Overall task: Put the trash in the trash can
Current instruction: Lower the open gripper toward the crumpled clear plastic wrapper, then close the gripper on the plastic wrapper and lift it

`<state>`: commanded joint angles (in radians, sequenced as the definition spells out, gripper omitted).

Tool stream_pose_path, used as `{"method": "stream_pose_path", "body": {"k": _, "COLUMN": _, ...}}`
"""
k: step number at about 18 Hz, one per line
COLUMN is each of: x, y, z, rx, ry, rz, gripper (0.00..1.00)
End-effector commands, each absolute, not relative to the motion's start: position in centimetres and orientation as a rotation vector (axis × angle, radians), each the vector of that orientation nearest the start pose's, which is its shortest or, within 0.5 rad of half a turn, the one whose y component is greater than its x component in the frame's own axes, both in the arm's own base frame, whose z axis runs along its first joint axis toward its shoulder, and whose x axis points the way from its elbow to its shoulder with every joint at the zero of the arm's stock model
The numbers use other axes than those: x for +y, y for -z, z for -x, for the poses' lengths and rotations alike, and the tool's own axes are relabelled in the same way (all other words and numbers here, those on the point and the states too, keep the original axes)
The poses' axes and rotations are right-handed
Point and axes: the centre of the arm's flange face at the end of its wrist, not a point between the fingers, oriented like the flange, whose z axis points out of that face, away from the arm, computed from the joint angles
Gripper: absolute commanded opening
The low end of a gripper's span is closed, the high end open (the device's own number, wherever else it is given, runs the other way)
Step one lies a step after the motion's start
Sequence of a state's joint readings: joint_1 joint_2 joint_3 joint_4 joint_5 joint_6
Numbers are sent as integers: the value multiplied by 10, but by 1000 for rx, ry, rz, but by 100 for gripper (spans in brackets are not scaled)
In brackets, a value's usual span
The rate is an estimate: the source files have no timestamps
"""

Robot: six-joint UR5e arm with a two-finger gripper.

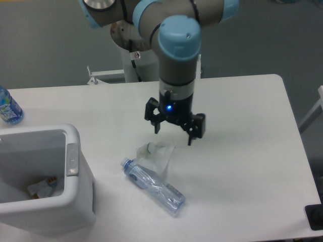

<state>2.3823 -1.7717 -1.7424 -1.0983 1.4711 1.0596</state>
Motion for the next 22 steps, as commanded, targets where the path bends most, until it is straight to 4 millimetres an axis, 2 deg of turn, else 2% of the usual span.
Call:
{"method": "stream_pose_path", "body": {"k": 4, "x": 492, "y": -309, "z": 289, "rx": 581, "ry": 33, "rz": 2981, "gripper": 100}}
{"method": "stream_pose_path", "body": {"k": 6, "x": 498, "y": -286, "z": 283, "rx": 601, "ry": 74, "rz": 2997, "gripper": 100}}
{"method": "stream_pose_path", "body": {"k": 8, "x": 507, "y": -273, "z": 274, "rx": 624, "ry": 67, "rz": 2989, "gripper": 100}}
{"method": "stream_pose_path", "body": {"k": 12, "x": 509, "y": -241, "z": 272, "rx": 629, "ry": 60, "rz": 2987, "gripper": 100}}
{"method": "stream_pose_path", "body": {"k": 13, "x": 507, "y": -238, "z": 271, "rx": 629, "ry": 55, "rz": 2986, "gripper": 95}}
{"method": "stream_pose_path", "body": {"k": 14, "x": 507, "y": -237, "z": 270, "rx": 629, "ry": 55, "rz": 2986, "gripper": 80}}
{"method": "stream_pose_path", "body": {"k": 15, "x": 506, "y": -239, "z": 270, "rx": 620, "ry": 50, "rz": 2988, "gripper": 55}}
{"method": "stream_pose_path", "body": {"k": 16, "x": 506, "y": -239, "z": 270, "rx": 586, "ry": 52, "rz": 2995, "gripper": 35}}
{"method": "stream_pose_path", "body": {"k": 17, "x": 507, "y": -242, "z": 271, "rx": 547, "ry": 48, "rz": 3002, "gripper": 16}}
{"method": "stream_pose_path", "body": {"k": 18, "x": 506, "y": -243, "z": 270, "rx": 526, "ry": 47, "rz": 3005, "gripper": 3}}
{"method": "stream_pose_path", "body": {"k": 19, "x": 506, "y": -243, "z": 270, "rx": 526, "ry": 49, "rz": 3006, "gripper": 0}}
{"method": "stream_pose_path", "body": {"k": 22, "x": 505, "y": -254, "z": 271, "rx": 528, "ry": 29, "rz": 2996, "gripper": 0}}
